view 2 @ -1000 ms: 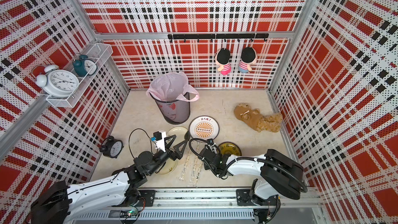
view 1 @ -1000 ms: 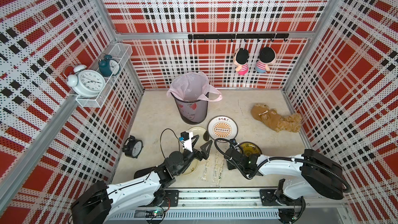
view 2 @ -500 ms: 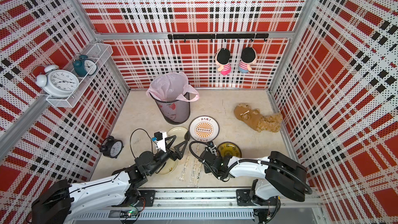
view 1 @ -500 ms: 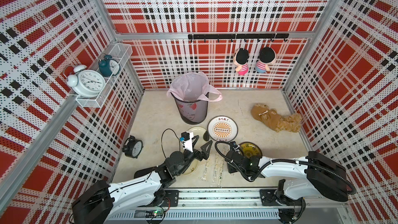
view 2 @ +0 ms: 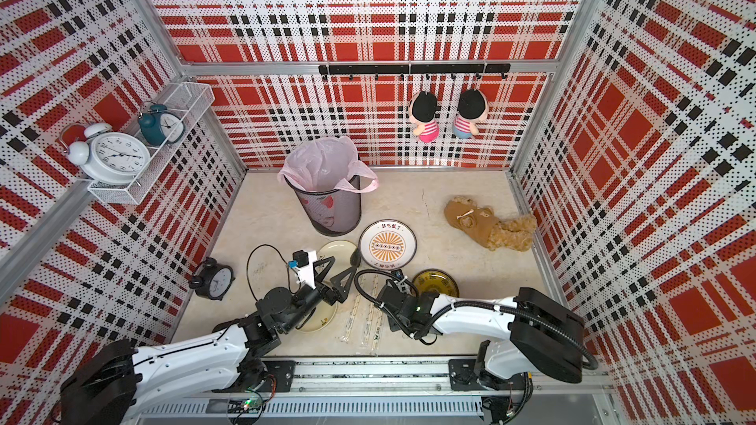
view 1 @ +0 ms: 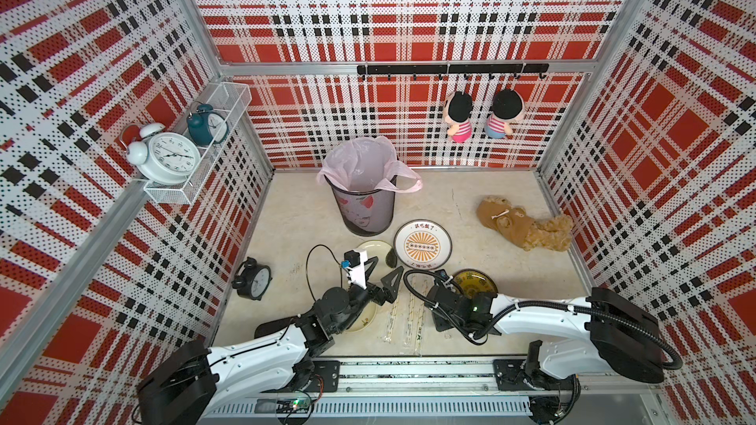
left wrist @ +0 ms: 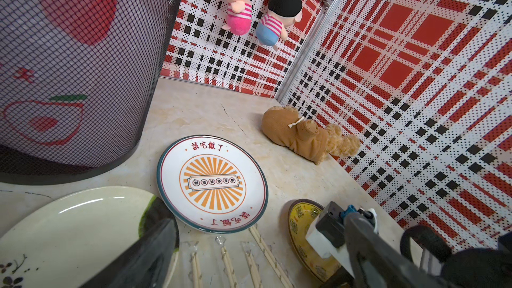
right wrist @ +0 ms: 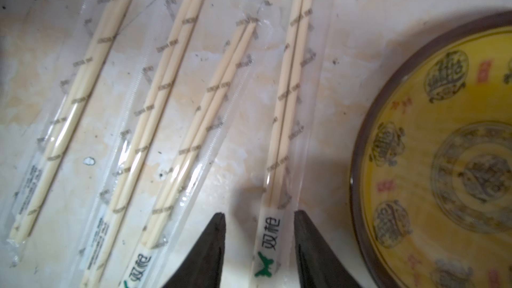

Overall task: Remove the packaging of disposable chopsticks
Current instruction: Pick up the disposable chopsticks from the center of the board.

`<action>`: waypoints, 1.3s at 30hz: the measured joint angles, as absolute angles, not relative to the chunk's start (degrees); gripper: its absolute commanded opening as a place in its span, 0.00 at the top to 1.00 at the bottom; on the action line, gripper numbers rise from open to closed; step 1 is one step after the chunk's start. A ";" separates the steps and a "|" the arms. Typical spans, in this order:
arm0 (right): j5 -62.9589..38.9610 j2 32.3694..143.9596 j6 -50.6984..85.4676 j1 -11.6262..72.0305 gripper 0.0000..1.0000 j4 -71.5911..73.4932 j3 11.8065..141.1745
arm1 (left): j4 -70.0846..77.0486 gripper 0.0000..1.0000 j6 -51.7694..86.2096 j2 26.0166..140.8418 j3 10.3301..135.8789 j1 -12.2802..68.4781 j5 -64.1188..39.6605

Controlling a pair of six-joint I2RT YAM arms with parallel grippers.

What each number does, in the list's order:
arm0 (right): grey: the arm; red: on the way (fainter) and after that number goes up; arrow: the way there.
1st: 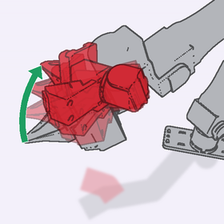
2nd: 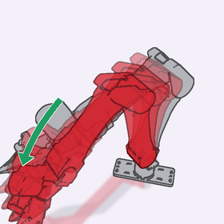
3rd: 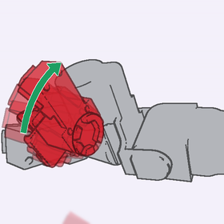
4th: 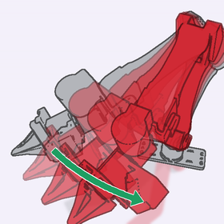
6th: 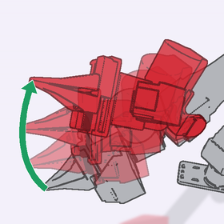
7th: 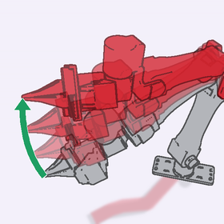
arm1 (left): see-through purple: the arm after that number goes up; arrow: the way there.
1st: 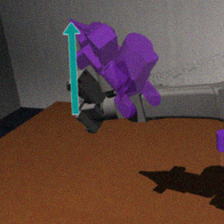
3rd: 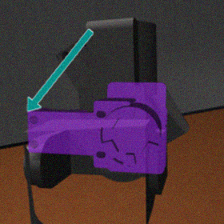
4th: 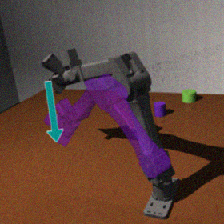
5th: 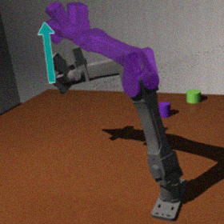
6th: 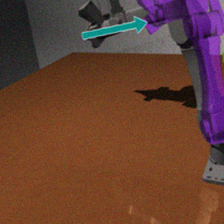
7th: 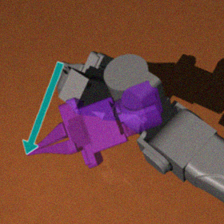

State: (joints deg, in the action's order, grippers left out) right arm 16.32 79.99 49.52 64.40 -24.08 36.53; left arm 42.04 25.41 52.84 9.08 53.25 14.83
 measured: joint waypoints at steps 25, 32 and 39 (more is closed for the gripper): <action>14.92 79.77 51.07 62.87 0.91 -27.79 35.83 | 45.78 0.02 25.21 55.07 8.73 53.23 11.20; 13.98 77.17 50.65 62.87 0.94 -28.45 34.22 | 46.04 0.02 25.21 56.05 8.73 53.23 10.81; 13.65 76.18 49.23 62.87 0.95 -29.78 34.22 | 46.92 0.02 25.21 58.63 8.73 53.17 10.48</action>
